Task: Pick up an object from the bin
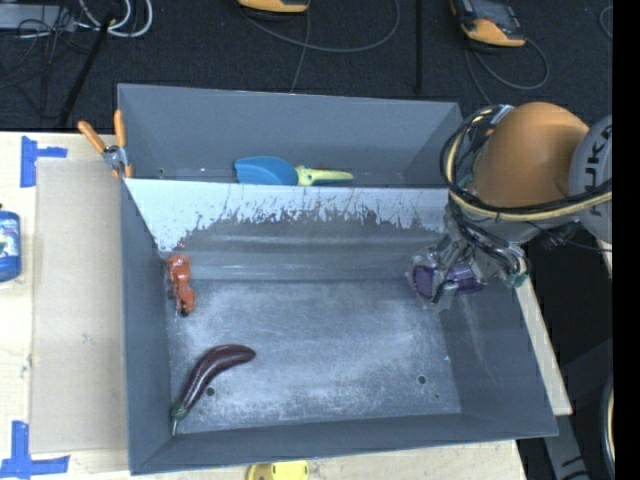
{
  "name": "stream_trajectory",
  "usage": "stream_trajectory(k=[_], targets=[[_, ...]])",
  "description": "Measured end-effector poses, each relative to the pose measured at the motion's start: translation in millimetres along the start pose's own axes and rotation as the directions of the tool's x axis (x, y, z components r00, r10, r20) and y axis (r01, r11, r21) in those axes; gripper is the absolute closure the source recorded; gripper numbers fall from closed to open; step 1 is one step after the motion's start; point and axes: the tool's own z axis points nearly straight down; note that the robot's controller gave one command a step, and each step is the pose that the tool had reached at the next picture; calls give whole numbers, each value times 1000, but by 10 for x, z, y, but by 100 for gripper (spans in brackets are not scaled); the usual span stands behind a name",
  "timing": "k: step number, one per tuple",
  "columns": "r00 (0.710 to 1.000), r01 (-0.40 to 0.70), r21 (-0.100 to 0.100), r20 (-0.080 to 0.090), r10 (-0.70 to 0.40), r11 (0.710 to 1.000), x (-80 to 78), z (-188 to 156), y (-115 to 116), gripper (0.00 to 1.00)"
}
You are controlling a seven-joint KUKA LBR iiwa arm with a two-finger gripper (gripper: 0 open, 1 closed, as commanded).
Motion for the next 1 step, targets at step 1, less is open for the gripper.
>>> stream_trajectory(k=[1], targets=[[1000, 0, -3, -6, 0, 1000, 1, -40, -19, 100]])
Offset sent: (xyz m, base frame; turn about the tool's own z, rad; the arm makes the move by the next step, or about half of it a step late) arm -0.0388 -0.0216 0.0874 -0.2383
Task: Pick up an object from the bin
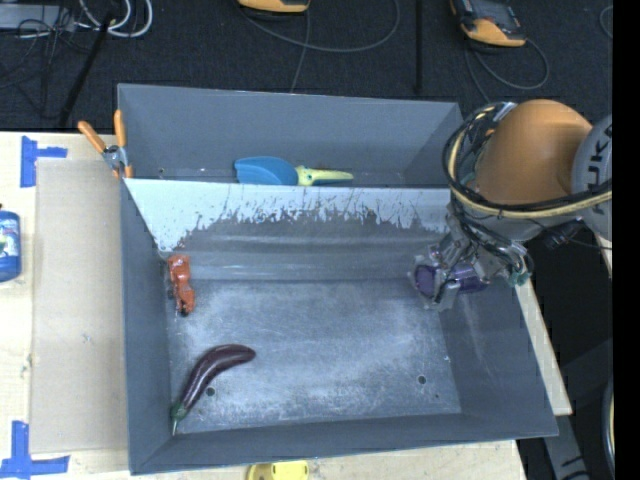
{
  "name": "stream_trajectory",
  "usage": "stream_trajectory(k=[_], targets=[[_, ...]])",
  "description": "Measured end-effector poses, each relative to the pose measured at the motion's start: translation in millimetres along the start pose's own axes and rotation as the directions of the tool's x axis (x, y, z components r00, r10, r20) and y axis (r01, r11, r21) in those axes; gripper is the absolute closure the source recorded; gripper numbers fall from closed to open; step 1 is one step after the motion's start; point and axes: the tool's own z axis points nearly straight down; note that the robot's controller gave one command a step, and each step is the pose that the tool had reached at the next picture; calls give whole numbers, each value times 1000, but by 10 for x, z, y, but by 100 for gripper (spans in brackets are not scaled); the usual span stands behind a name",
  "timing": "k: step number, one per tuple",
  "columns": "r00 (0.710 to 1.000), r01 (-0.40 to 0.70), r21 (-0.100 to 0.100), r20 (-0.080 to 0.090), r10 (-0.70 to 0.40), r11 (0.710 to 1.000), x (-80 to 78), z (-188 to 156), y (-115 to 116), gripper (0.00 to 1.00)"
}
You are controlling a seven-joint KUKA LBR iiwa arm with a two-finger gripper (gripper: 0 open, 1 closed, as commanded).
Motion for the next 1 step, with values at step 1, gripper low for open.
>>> stream_trajectory(k=[1], targets=[[973, 231, 5, 5, -231, 973, 430, -827, -86, 100]])
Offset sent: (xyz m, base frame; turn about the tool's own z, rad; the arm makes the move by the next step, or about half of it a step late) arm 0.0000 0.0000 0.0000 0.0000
